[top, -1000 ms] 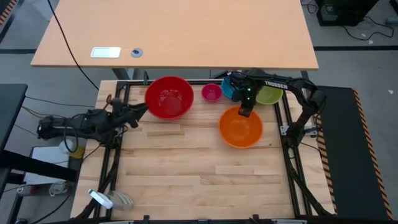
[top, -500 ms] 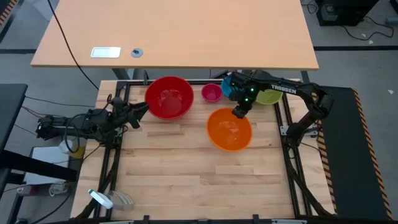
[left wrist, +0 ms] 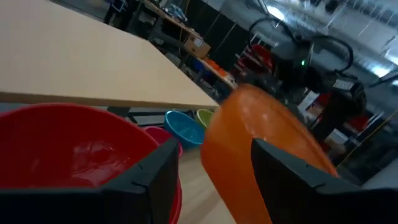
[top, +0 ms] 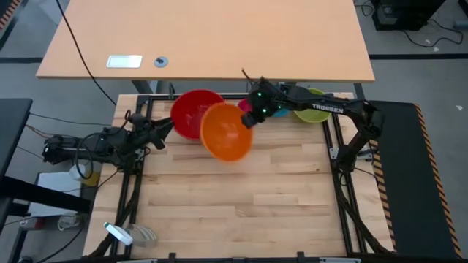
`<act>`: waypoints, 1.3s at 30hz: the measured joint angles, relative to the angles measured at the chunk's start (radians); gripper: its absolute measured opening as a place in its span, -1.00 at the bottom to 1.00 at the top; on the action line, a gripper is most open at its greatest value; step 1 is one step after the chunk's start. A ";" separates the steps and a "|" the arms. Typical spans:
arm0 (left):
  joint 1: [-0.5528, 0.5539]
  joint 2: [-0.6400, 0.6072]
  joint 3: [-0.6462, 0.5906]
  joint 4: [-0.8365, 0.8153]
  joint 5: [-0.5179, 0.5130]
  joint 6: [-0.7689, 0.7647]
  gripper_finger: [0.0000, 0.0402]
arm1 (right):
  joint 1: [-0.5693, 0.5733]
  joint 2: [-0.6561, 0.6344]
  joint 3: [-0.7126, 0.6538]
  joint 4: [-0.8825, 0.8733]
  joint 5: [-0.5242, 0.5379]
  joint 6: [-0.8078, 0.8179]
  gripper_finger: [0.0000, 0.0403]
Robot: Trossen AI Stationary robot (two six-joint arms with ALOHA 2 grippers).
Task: Nest bowls inside each other
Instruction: Stack the orange bowl on top of the red bowl
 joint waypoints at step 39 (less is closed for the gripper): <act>0.275 0.899 0.821 -0.667 -0.026 0.000 -0.01 | 0.027 0.122 0.150 0.183 0.552 0.061 -0.86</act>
